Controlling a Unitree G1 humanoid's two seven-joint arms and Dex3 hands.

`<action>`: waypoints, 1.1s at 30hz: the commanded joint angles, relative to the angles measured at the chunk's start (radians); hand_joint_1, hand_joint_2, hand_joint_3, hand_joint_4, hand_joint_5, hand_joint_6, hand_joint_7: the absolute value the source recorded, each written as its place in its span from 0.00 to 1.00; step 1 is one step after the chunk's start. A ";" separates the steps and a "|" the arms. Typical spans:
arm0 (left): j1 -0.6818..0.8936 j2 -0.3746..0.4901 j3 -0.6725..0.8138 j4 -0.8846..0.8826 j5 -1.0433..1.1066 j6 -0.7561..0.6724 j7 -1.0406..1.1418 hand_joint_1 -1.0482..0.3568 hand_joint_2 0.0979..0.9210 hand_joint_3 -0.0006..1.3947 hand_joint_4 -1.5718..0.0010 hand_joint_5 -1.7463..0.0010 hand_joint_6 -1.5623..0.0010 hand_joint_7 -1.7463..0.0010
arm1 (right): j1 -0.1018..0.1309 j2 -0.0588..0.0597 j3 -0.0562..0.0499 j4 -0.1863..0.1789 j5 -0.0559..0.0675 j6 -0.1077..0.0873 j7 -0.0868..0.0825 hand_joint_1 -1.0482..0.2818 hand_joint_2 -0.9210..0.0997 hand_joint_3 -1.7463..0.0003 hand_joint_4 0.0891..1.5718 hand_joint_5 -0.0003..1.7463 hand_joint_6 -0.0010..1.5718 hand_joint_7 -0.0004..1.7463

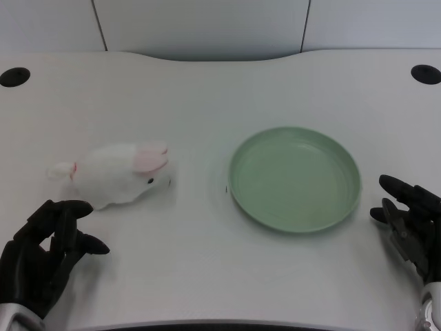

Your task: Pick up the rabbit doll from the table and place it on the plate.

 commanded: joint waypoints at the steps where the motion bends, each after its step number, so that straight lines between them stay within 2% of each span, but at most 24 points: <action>1: -0.004 0.018 0.005 0.006 0.001 0.002 0.000 0.32 1.00 0.39 0.64 0.07 0.62 0.33 | 0.007 -0.003 -0.020 -0.013 0.032 -0.013 0.038 0.57 0.00 0.83 0.42 0.47 0.59 0.01; 4: -0.005 0.014 0.009 0.005 -0.007 0.005 0.000 0.31 1.00 0.39 0.63 0.07 0.62 0.33 | 0.006 -0.002 -0.023 -0.013 0.035 -0.007 0.045 0.56 0.00 0.83 0.41 0.48 0.58 0.00; 7: -0.005 0.013 0.010 0.007 -0.007 0.002 0.000 0.31 1.00 0.39 0.63 0.08 0.61 0.34 | 0.006 -0.007 -0.016 -0.013 0.027 -0.001 0.038 0.55 0.00 0.82 0.40 0.49 0.57 0.00; 10: -0.005 0.014 0.010 0.008 -0.008 0.002 -0.003 0.32 1.00 0.37 0.62 0.08 0.61 0.34 | 0.007 -0.007 -0.016 -0.015 0.031 -0.004 0.046 0.56 0.00 0.82 0.40 0.49 0.57 0.00; 11: -0.002 0.014 0.008 0.004 -0.005 0.000 -0.001 0.32 1.00 0.37 0.62 0.08 0.61 0.34 | 0.009 -0.011 -0.006 -0.017 0.017 0.001 0.034 0.56 0.00 0.81 0.39 0.49 0.56 0.00; 13: 0.001 0.015 0.007 0.000 -0.004 -0.004 -0.004 0.32 1.00 0.39 0.63 0.08 0.62 0.34 | 0.011 -0.017 0.008 -0.020 0.000 0.006 0.022 0.55 0.00 0.81 0.37 0.48 0.56 0.00; 14: 0.000 0.015 0.008 0.001 -0.005 -0.008 -0.008 0.32 1.00 0.39 0.63 0.08 0.62 0.34 | 0.013 -0.017 0.010 -0.021 -0.001 0.003 0.027 0.56 0.00 0.80 0.36 0.48 0.55 0.00; 16: 0.002 0.026 -0.006 -0.001 0.025 -0.041 -0.011 0.32 1.00 0.39 0.63 0.08 0.61 0.34 | 0.014 -0.012 0.007 -0.022 0.009 0.002 0.042 0.55 0.00 0.80 0.36 0.49 0.55 0.00; 17: 0.002 0.032 -0.016 -0.003 0.049 -0.069 -0.012 0.32 1.00 0.39 0.63 0.08 0.61 0.35 | 0.014 -0.012 0.004 -0.020 0.013 -0.007 0.054 0.55 0.00 0.80 0.35 0.49 0.56 0.00; 20: -0.014 0.070 -0.056 0.016 0.170 -0.225 0.003 0.32 1.00 0.44 0.62 0.08 0.60 0.34 | 0.013 -0.011 0.004 -0.022 0.012 -0.002 0.058 0.53 0.00 0.80 0.36 0.50 0.55 0.00; 22: -0.035 0.098 -0.071 0.018 0.217 -0.284 0.006 0.31 1.00 0.46 0.63 0.09 0.61 0.34 | 0.011 -0.009 0.009 -0.028 0.005 0.019 0.043 0.52 0.00 0.80 0.36 0.50 0.55 0.00; 24: -0.061 0.123 -0.082 0.002 0.247 -0.305 0.015 0.30 1.00 0.47 0.65 0.10 0.61 0.34 | 0.012 -0.009 0.015 -0.032 -0.004 0.033 0.029 0.51 0.00 0.80 0.37 0.51 0.54 0.00; 26: -0.098 0.161 -0.096 -0.003 0.295 -0.338 0.024 0.29 1.00 0.48 0.65 0.09 0.61 0.34 | 0.014 -0.010 0.015 -0.034 -0.003 0.029 0.037 0.52 0.00 0.80 0.37 0.52 0.54 0.00; 27: -0.116 0.180 -0.102 -0.008 0.301 -0.338 0.014 0.29 1.00 0.47 0.65 0.09 0.62 0.34 | 0.015 -0.009 0.016 -0.035 -0.002 0.027 0.040 0.52 0.00 0.79 0.36 0.56 0.53 0.00; 29: -0.140 0.209 -0.114 -0.027 0.310 -0.325 0.005 0.29 1.00 0.46 0.66 0.08 0.61 0.37 | 0.016 -0.007 0.013 -0.036 0.001 0.030 0.038 0.53 0.00 0.79 0.35 0.60 0.53 0.00; 31: -0.165 0.238 -0.131 -0.037 0.329 -0.328 0.000 0.29 1.00 0.44 0.65 0.10 0.59 0.44 | 0.016 -0.001 0.009 -0.038 0.007 0.035 0.035 0.53 0.00 0.79 0.35 0.62 0.54 0.01; 32: -0.182 0.258 -0.142 -0.036 0.348 -0.344 -0.002 0.30 1.00 0.43 0.65 0.11 0.57 0.47 | 0.017 0.004 0.002 -0.039 0.016 0.033 0.038 0.53 0.00 0.79 0.35 0.62 0.54 0.01; 33: -0.198 0.276 -0.153 -0.033 0.365 -0.358 -0.004 0.31 1.00 0.41 0.65 0.17 0.55 0.56 | 0.018 0.008 -0.003 -0.041 0.024 0.032 0.045 0.53 0.00 0.80 0.35 0.62 0.54 0.01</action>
